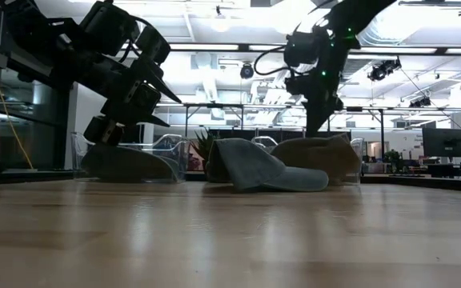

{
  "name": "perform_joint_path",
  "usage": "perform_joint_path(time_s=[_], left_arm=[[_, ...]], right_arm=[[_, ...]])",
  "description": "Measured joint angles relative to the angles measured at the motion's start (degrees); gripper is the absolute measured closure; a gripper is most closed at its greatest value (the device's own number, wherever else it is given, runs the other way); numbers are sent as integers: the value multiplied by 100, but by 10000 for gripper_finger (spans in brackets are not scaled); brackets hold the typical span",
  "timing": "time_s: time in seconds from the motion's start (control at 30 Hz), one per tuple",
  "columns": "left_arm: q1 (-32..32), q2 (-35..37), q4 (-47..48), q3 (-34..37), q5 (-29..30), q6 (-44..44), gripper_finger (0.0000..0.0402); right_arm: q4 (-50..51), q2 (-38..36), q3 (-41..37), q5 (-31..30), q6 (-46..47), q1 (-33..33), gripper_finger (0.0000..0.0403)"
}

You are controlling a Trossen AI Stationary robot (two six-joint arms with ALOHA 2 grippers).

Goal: Pick & Place hat
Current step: Put the brown cap into the right transparent bin

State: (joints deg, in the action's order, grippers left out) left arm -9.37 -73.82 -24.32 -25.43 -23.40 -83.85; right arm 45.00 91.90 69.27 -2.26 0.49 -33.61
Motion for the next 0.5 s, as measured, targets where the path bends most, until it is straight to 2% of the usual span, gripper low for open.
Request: perform_joint_path(time_s=[0.37, 0.5], left_arm=[[0, 0, 0, 0, -7, -42, 254], [0, 0, -1, 0, -7, -43, 254]], right_arm=[[-616, -35, 377, -209, 171, -147, 403], [-935, -16, 407, -195, 831, -453, 403]])
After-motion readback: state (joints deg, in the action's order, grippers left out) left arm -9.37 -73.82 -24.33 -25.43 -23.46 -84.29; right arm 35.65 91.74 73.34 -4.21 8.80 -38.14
